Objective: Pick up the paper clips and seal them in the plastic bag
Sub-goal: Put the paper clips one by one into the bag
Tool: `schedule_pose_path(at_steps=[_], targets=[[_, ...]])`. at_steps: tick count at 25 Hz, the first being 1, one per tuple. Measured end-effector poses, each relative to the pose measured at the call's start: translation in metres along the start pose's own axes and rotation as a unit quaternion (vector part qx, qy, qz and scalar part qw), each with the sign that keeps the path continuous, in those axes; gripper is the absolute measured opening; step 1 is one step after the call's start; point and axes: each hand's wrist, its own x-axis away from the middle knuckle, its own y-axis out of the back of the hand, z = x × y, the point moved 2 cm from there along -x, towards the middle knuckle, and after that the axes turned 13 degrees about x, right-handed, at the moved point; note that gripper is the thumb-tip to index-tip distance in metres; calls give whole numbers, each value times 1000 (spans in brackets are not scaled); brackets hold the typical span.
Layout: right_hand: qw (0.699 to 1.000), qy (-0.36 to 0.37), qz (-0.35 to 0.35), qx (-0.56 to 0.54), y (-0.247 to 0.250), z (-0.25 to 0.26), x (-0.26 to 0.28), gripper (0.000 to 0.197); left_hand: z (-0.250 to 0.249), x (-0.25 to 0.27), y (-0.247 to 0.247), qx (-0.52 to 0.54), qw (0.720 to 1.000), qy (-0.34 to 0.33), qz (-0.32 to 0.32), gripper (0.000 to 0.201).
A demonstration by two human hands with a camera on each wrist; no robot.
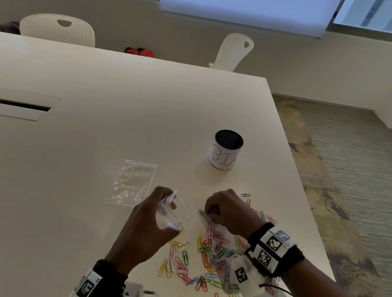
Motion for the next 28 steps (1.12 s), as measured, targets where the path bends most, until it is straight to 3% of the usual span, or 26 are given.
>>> schedule_pose_path(at_steps=[4, 9, 14, 20, 28], targets=[[977, -75, -9, -197, 17, -15, 13, 4, 1, 1, -4, 4, 1000, 4, 9, 60], [927, -85, 12, -364, 57, 2, 33, 19, -2, -2, -9, 10, 1000, -4, 18, 58], [945, -49, 19, -323, 93, 38, 35, 18, -6, -5, -16, 11, 1000, -19, 17, 59], [974, -44, 7, -220, 101, 70, 22, 12, -10, -8, -19, 49, 998, -8, 24, 58], [966, -60, 9, -251, 114, 71, 19, 12, -9, -10, -21, 57, 998, 2, 23, 57]])
